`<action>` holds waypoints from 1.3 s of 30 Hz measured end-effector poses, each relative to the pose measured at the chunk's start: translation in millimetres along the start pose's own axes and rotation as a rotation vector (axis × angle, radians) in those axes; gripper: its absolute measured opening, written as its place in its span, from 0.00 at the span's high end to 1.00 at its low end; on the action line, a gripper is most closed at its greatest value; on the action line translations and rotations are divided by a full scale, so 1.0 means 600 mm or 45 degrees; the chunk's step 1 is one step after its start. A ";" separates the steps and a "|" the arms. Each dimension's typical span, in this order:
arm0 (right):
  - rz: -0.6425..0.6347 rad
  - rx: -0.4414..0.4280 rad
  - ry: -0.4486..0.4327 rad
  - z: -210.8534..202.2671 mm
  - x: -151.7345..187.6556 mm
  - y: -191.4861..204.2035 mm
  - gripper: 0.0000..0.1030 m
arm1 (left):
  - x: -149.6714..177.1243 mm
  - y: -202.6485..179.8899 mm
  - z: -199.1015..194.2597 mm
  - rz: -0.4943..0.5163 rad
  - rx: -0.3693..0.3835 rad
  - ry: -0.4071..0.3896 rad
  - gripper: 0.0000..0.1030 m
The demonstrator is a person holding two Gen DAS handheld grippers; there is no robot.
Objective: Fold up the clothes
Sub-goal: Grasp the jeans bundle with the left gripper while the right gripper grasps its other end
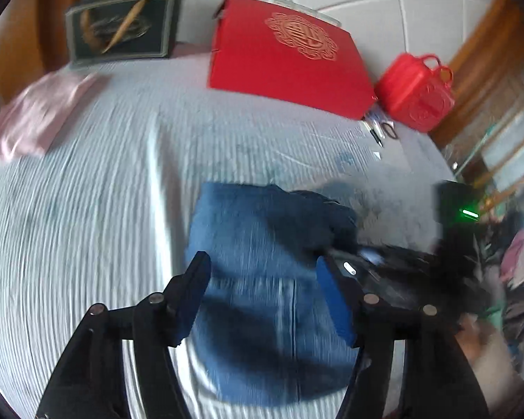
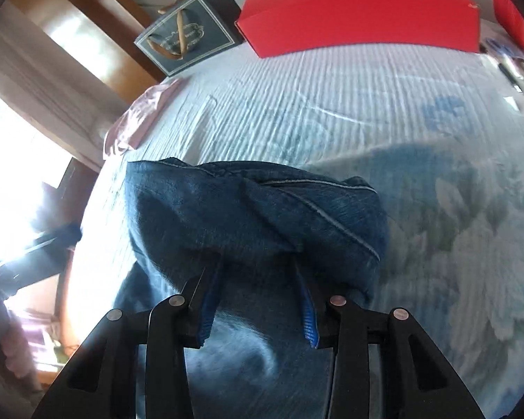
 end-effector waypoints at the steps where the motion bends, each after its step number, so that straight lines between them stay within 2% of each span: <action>1: -0.012 -0.006 -0.018 -0.019 0.012 0.006 0.61 | -0.009 0.001 0.020 0.012 -0.031 0.025 0.40; 5: -0.072 0.014 -0.008 -0.073 0.077 0.016 0.61 | -0.025 0.047 0.106 0.027 -0.203 0.148 0.39; 7: -0.097 0.019 0.051 -0.071 0.113 0.015 0.61 | -0.018 0.065 0.134 0.024 -0.229 0.181 0.38; 10: -0.088 0.103 0.179 -0.023 0.163 -0.001 0.62 | -0.017 0.068 0.150 0.047 -0.263 0.188 0.24; 13: -0.058 0.128 0.180 -0.021 0.172 -0.005 0.63 | -0.013 0.074 0.136 0.034 -0.232 0.193 0.23; 16: -0.006 0.103 0.121 -0.054 0.171 -0.008 0.58 | 0.005 0.080 0.080 -0.009 -0.150 0.166 0.21; 17: 0.023 0.094 0.079 -0.069 0.169 -0.012 0.51 | 0.016 0.082 0.058 -0.021 -0.142 0.152 0.12; 18: 0.056 0.083 0.043 -0.081 0.166 -0.018 0.39 | 0.028 0.086 0.047 -0.038 -0.138 0.152 0.00; 20: 0.132 0.057 -0.017 -0.097 0.158 -0.035 0.26 | 0.054 0.095 0.040 -0.093 -0.114 0.172 0.00; 25: 0.246 0.012 -0.001 -0.088 0.145 -0.069 0.26 | 0.106 0.097 0.050 -0.224 -0.088 0.207 0.00; 29: 0.276 0.003 0.002 -0.083 0.135 -0.082 0.28 | 0.138 0.076 0.076 -0.267 -0.060 0.257 0.19; 31: 0.292 -0.002 -0.003 -0.073 0.116 -0.087 0.32 | 0.145 0.073 0.089 -0.297 -0.068 0.286 0.20; 33: 0.307 -0.003 0.005 -0.055 0.099 -0.096 0.33 | 0.145 0.065 0.092 -0.257 -0.114 0.281 0.22; 34: 0.318 -0.021 0.027 -0.041 0.094 -0.099 0.33 | 0.146 0.062 0.090 -0.264 -0.101 0.284 0.28; 35: 0.330 -0.038 0.069 -0.024 0.093 -0.101 0.39 | 0.147 0.058 0.087 -0.283 -0.063 0.288 0.56; 36: 0.334 -0.051 0.113 -0.010 0.097 -0.099 0.45 | 0.149 0.053 0.083 -0.301 -0.025 0.292 0.58; 37: 0.316 -0.039 0.124 -0.007 0.100 -0.095 0.46 | 0.150 0.048 0.082 -0.286 -0.017 0.296 0.58; 39: 0.260 0.011 0.132 -0.006 0.102 -0.089 0.51 | 0.154 0.044 0.091 -0.245 -0.049 0.297 0.58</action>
Point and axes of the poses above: each gripper's, at about its wrist camera, not at the fingertips, and z roughly the way its jaws point, y to its left, x to its underside, the point moved 5 cm from there along z, roughly the way its jaws point, and after that the axes turned 5 degrees about z, right-handed, at the moved point
